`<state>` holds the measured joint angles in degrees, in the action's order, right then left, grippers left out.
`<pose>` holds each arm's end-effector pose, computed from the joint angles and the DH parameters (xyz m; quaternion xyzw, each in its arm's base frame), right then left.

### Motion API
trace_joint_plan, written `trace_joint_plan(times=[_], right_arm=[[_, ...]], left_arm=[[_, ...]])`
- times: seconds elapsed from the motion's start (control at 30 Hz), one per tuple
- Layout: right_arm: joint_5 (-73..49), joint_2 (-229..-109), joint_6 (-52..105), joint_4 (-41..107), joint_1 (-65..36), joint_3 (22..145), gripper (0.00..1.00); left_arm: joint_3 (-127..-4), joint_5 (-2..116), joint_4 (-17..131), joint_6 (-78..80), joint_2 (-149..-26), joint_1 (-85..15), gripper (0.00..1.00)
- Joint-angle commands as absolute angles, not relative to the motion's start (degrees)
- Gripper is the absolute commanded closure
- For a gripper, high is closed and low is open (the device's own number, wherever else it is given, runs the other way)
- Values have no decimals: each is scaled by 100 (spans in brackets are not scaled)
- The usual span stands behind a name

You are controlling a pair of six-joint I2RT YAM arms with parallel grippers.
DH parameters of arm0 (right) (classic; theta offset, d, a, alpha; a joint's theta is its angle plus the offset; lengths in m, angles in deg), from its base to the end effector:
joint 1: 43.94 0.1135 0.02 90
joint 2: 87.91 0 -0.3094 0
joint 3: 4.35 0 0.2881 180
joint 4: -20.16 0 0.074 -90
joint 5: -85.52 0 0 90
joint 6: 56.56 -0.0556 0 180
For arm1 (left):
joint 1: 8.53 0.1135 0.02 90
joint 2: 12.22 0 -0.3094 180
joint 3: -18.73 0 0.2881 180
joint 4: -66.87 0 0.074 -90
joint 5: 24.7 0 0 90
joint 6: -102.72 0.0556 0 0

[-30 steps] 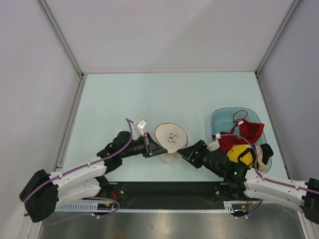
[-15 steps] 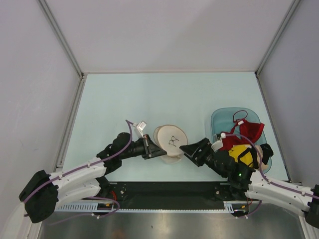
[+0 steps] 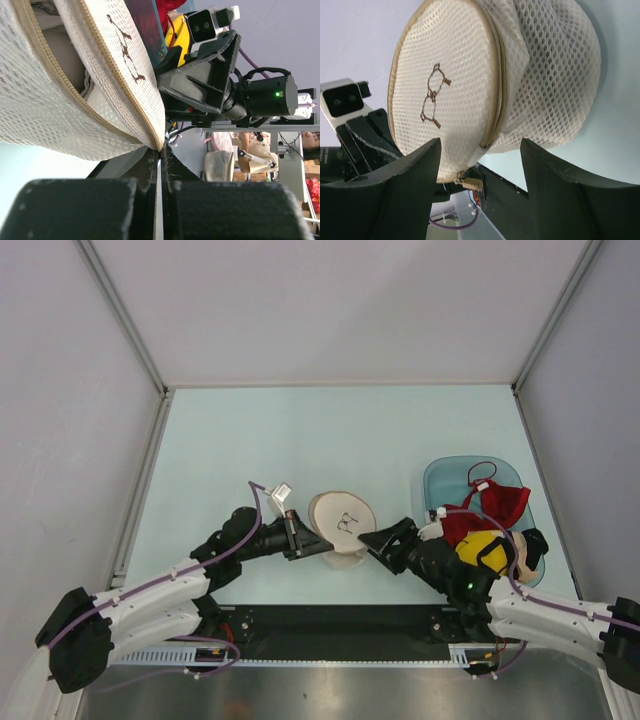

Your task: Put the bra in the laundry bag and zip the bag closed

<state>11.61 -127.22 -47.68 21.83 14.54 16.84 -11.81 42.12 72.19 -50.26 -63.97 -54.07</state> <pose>0.1043 0.1405 0.1768 0.2379 0.7785 0.4949 0.3041 0.1366 -0.1705 0.2180 0.0011 0.7911 -0.5728 0.2147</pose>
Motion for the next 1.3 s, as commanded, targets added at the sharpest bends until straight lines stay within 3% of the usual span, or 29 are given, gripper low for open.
trace_joint_plan(times=[0.0,0.07,0.2,0.27,0.3,0.37,0.4,0.47,0.5,0.53,0.8,1.0,1.1,1.27], right_arm=[[1257,-13009,-4566,1452,1328,1891,35],[1161,-13246,-4540,1399,1249,2058,40],[958,-13545,-4636,1337,1204,2340,67],[888,-13624,-4820,1687,1274,2611,76],[896,-13625,-4899,1906,1309,2682,79],[1010,-13625,-5214,2144,1380,2805,88],[1063,-13633,-5321,2433,1432,2954,89],[1195,-13695,-5628,2663,1459,3087,90],[1308,-13721,-5751,2856,1494,3183,90],[1362,-13747,-5857,2927,1512,3219,90],[1897,-14003,-6692,3339,1740,3386,93],[2442,-13836,-6956,3859,1969,3527,93],[2653,-13713,-7044,4088,2065,3553,93],[2803,-13686,-7185,4176,2153,3562,93]], left_arm=[[-1122,4060,7269,-5056,-6214,-5371,100],[-1087,4086,7146,-5021,-6179,-5371,100],[-1192,4367,6506,-4610,-6021,-5371,100],[-1446,4961,5631,-4163,-5794,-5414,87],[-1551,5296,5207,-4020,-5671,-5467,72],[-1859,6225,4426,-3687,-5364,-5729,60],[-1964,6492,4238,-3607,-5283,-5862,53],[-2246,7020,3852,-3527,-5143,-6325,50],[-2316,7370,3815,-3544,-5125,-6503,41],[-2404,7521,3797,-3588,-5133,-6687,38],[-3204,8620,3753,-4247,-6503,-8481,40],[-4065,9175,3042,-4625,-7611,-8675,47],[-4250,9386,2743,-4994,-7901,-8719,38],[-4549,9685,2603,-5205,-8288,-8737,37]])
